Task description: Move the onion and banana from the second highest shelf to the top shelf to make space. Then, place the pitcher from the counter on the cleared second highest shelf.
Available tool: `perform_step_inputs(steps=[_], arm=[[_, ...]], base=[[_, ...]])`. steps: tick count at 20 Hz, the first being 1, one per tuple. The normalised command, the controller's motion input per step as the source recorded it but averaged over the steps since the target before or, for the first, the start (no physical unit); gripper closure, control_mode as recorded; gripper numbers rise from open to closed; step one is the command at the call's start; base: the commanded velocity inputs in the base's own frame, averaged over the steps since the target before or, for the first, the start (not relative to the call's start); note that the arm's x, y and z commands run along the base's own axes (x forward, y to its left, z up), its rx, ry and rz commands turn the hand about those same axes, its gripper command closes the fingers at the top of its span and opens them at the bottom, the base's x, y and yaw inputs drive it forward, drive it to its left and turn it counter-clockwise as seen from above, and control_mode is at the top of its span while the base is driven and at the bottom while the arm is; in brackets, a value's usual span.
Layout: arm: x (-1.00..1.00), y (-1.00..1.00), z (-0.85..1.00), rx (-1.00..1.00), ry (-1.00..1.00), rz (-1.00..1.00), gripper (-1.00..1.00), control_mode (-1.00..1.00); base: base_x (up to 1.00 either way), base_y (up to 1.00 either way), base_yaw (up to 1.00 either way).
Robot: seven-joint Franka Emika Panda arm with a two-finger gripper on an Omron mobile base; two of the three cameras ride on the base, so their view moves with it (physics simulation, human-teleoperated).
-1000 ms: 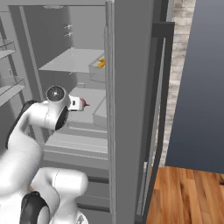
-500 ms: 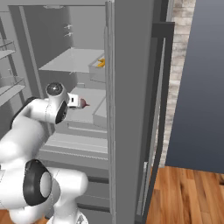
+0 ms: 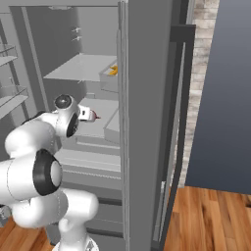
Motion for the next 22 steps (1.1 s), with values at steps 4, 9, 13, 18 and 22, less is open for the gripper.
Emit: perform_step_inputs(steps=[4, 9, 13, 18, 22], arm=[[0.46, -0.03, -0.03, 0.0, 0.01, -0.07, -1.0, -1.0], [0.42, -0.02, -0.13, 0.0, 0.03, -0.02, -1.0, -1.0], [0.4, 0.0, -0.29, 0.0, 0.03, 0.0, -1.0, -1.0], [0.39, 0.0, -0.36, 0.0, 0.03, 0.0, -1.0, -1.0], [0.46, -0.02, -0.28, 0.0, 0.03, 0.0, -1.0, -1.0]], base=[[0.0, 0.0, 0.0], [0.0, 0.0, 0.0], [0.0, 0.0, 0.0], [0.0, 0.0, 0.0], [0.0, 0.0, 0.0]])
